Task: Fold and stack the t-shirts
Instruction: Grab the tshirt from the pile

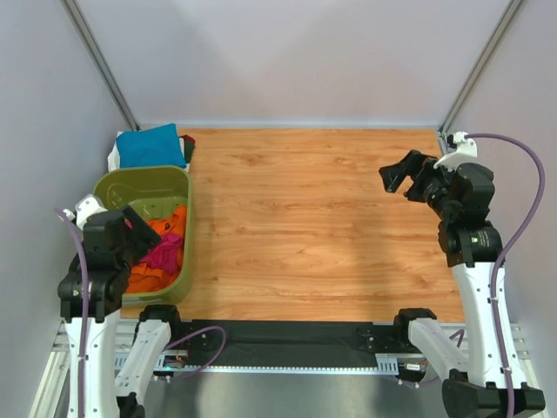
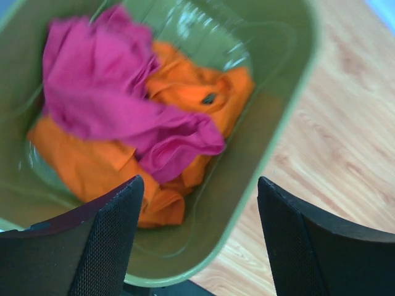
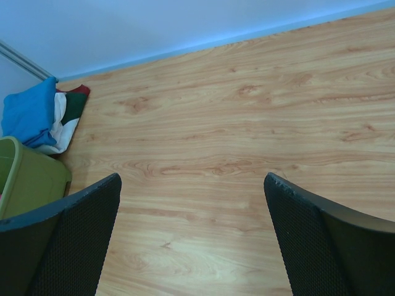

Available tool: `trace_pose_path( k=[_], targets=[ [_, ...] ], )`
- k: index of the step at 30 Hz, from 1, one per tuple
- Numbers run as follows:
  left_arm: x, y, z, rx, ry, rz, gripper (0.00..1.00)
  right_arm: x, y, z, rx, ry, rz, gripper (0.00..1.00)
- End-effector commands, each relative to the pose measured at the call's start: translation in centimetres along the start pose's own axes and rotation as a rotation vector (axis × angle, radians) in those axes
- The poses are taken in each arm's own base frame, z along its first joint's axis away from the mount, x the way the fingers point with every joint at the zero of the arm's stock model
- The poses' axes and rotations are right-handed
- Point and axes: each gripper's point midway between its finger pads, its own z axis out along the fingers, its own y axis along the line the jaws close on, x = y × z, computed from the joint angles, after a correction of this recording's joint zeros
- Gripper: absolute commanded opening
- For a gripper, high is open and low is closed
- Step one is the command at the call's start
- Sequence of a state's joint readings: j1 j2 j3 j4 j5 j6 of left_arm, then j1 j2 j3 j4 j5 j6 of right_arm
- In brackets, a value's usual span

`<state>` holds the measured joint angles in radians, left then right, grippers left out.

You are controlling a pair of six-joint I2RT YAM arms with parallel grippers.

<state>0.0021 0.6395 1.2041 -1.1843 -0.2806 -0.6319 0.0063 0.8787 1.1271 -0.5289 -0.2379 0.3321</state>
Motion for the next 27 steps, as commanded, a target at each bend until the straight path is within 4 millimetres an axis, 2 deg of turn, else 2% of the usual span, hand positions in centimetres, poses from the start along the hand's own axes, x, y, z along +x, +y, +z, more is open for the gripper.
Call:
trace_pose_path(
  k=[1, 4, 6, 12, 14, 15, 17, 18, 22, 24, 27],
  targets=[
    [3.0, 3.2, 1.2, -0.166, 0.018, -0.195, 0.81, 0.2, 0.2, -0.1, -0.021, -0.031, 0.02, 1.0],
    [3.6, 4.5, 2.3, -0.25, -0.015, -0.276, 0.81, 1.4, 0.2, 0.0, -0.039, -0.014, 0.034, 1.0],
    [4.0, 4.7, 3.8, -0.283, -0.009, -0.298, 0.81, 1.9, 0.0, 0.2, -0.032, -0.009, 0.042, 1.0],
    [3.2, 3.3, 8.9, -0.258, 0.017, -0.397, 0.8, 3.1, -0.1, 0.0, -0.044, 0.001, 0.062, 1.0],
    [2.9, 3.9, 10.0, -0.288, 0.01, -0.445, 0.8, 3.4, -0.3, -0.1, -0.042, -0.001, 0.06, 1.0],
    [3.4, 4.7, 10.8, -0.327, 0.023, -0.464, 0.81, 3.3, -0.2, -0.2, -0.043, -0.004, 0.058, 1.0],
    [3.3, 4.9, 11.8, -0.322, 0.013, -0.498, 0.81, 3.4, -0.5, -0.2, -0.031, -0.003, 0.052, 1.0],
    [4.0, 5.3, 12.3, -0.339, 0.032, -0.507, 0.81, 3.4, -0.5, -0.2, -0.029, -0.004, 0.05, 1.0],
    [4.6, 7.3, 13.0, -0.433, 0.017, -0.527, 0.8, 3.4, -0.8, 0.1, -0.018, 0.0, 0.049, 1.0],
    [5.4, 8.0, 13.8, -0.452, 0.024, -0.541, 0.77, 3.2, -0.8, 0.1, -0.017, -0.002, 0.044, 1.0],
    [6.2, 8.6, 14.7, -0.443, 0.017, -0.583, 0.57, 2.9, -0.7, 0.3, -0.015, 0.002, 0.044, 1.0]
  ],
)
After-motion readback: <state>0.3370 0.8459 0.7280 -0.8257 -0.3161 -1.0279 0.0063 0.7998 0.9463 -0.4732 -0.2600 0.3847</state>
